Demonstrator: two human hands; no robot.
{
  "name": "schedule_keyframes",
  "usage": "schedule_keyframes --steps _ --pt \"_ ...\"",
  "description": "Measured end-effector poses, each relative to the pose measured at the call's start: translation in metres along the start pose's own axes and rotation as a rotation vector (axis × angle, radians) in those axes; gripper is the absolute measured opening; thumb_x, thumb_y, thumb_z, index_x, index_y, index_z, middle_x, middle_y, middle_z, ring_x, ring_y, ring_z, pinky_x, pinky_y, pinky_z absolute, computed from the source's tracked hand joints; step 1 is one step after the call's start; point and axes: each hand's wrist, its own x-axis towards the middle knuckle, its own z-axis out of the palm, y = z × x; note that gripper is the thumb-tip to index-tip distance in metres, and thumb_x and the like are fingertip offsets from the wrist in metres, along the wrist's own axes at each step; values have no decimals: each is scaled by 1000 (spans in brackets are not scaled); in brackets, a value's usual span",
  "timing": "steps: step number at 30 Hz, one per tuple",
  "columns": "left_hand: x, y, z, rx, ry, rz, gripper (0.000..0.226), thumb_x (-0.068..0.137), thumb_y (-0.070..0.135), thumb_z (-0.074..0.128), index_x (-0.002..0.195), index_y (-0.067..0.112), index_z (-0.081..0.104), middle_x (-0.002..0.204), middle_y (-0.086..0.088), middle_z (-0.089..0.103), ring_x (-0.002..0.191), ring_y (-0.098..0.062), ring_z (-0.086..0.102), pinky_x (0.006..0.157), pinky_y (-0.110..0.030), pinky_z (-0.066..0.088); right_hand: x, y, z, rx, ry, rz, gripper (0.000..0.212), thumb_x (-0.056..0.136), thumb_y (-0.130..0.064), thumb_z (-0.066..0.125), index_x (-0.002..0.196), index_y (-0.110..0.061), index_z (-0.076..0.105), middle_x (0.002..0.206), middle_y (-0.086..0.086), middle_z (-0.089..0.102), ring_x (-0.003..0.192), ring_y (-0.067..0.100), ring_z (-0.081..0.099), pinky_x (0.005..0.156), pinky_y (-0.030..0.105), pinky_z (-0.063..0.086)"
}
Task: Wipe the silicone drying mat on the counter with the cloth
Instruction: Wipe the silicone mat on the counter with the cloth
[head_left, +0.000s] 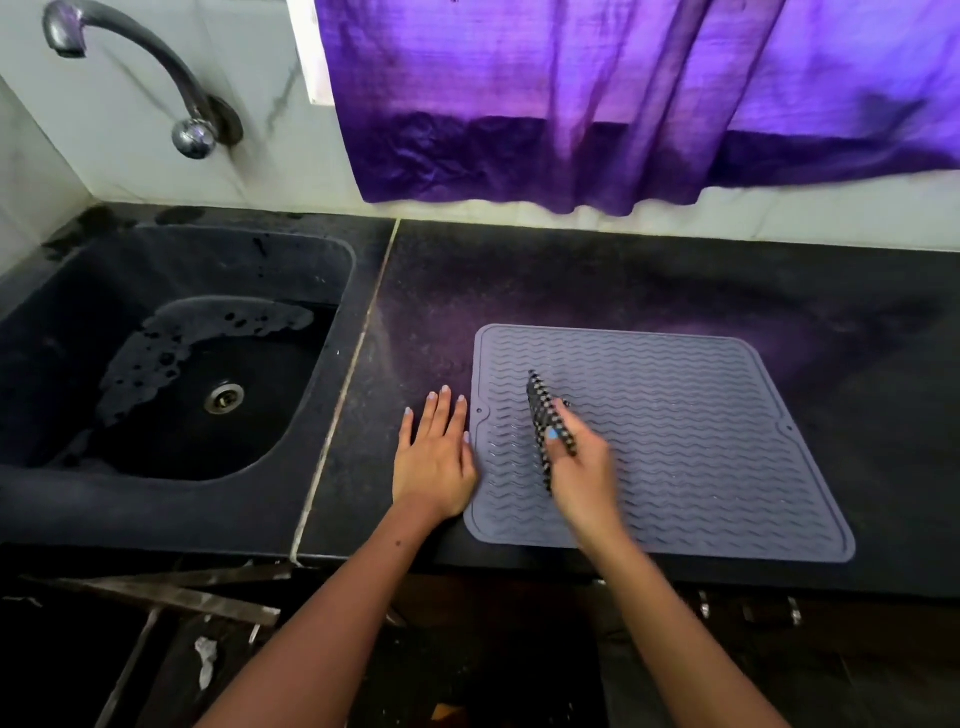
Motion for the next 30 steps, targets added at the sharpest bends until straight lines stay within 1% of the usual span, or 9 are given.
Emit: schedule_keyframes --steps 4,7,10,13,14,18,21,25,30 --pt "1 -5 -2 26 -38 29 88 70 46 -13 151 18 8 159 -2 0 147 -16 -2 116 -37 -8 -34 22 44 -659 -98 -258 75 83 -5 56 148 -7 19 157 10 11 146 21 10 117 27 2" --pt "4 -14 -4 59 -69 97 90 68 50 -10 151 18 7 159 -2 1 147 -17 0 117 -37 -4 -47 34 62 -947 -157 -264 89 45 -24 83 128 -1 55 138 26 46 130 34 46 107 42 32" --pt "6 -21 -7 85 -64 148 87 71 48 -7 150 18 11 159 -3 7 147 -18 6 117 -36 2 -43 40 62 -964 -144 -312 81 40 -25 84 117 -6 65 128 22 57 121 31 56 100 44 41" --pt "5 -21 -7 78 -49 161 85 73 46 -5 150 17 13 159 -5 8 147 -18 6 117 -37 2 -39 33 49 -873 -184 -367 76 58 -19 80 130 -9 55 142 16 45 131 27 45 110 34 23" --pt "5 -21 -7 63 -51 163 84 74 46 -6 150 17 14 159 -5 9 147 -19 6 117 -37 1 -34 31 41 -752 -184 -339 67 74 -12 71 136 -13 47 146 11 40 135 24 40 112 28 17" --pt "10 -20 -8 24 -11 144 81 80 48 -9 149 17 18 159 -8 5 147 -21 1 117 -38 -3 -8 9 13 8 16 -43 43 95 -4 44 136 -16 47 125 -8 54 124 15 51 100 19 39" --pt "23 -17 -10 18 -21 119 83 77 49 -12 150 18 13 159 -9 0 147 -21 -4 116 -38 -6 6 4 19 -202 81 -227 54 92 2 45 142 -17 35 145 -11 36 132 8 39 108 16 33" --pt "42 -16 -10 49 -64 107 89 70 48 -14 150 19 10 159 -10 -2 147 -22 -4 116 -38 -10 14 25 45 -847 -157 -355 65 93 -7 41 150 -13 11 158 13 -2 147 25 -2 114 31 -9" --pt "45 -18 -2 48 -22 107 84 73 44 -9 150 20 13 159 -9 3 147 -21 0 117 -37 -7 19 27 45 -941 -222 -379 69 91 -10 45 150 -13 10 158 16 -5 147 27 -4 118 35 -3"
